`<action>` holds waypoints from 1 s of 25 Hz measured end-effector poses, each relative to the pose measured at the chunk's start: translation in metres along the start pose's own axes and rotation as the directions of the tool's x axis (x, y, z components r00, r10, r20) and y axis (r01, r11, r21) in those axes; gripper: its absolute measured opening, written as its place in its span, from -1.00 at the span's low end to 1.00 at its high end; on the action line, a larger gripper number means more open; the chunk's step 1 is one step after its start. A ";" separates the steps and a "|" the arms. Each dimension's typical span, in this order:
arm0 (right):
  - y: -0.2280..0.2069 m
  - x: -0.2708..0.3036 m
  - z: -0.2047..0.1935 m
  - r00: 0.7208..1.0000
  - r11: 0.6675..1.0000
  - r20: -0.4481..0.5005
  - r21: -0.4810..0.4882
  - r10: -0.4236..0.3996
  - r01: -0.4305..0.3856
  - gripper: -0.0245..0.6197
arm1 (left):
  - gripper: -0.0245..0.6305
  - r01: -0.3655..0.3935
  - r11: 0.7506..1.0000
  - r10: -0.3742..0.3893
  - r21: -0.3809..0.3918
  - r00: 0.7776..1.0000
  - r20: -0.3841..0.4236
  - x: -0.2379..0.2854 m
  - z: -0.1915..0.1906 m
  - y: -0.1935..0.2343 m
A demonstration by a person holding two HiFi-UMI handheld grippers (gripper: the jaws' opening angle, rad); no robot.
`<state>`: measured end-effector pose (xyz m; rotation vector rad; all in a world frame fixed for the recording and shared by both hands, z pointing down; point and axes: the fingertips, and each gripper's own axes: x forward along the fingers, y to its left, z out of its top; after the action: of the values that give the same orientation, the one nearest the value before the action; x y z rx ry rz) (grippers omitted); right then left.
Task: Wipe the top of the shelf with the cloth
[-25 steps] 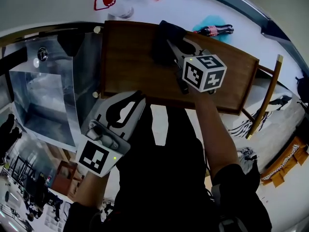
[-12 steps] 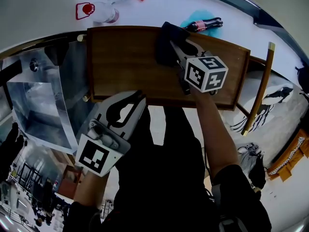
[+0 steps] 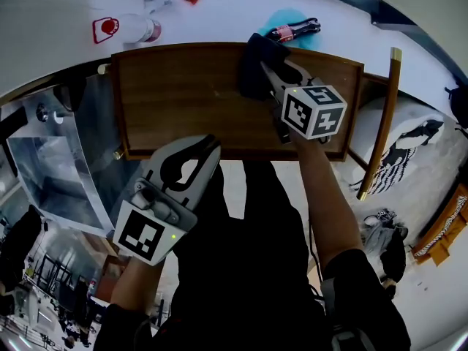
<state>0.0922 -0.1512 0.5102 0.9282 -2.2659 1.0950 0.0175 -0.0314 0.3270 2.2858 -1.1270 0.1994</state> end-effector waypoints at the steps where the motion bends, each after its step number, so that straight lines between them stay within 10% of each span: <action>1: -0.004 -0.003 0.000 1.000 1.000 0.003 0.003 -0.005 0.005 -0.74 | -0.79 0.005 1.000 -0.005 0.002 1.000 -0.003 0.004 0.000 -0.003; 25: -0.108 -0.081 -0.002 0.985 0.983 0.040 0.072 -0.170 0.167 -0.74 | -0.79 0.102 0.994 -0.099 0.044 0.993 -0.056 0.071 0.008 -0.051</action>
<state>0.2260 -0.1685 0.5129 1.1609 -2.1520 1.0915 0.1004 -0.0597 0.3244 2.3576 -0.9869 0.2486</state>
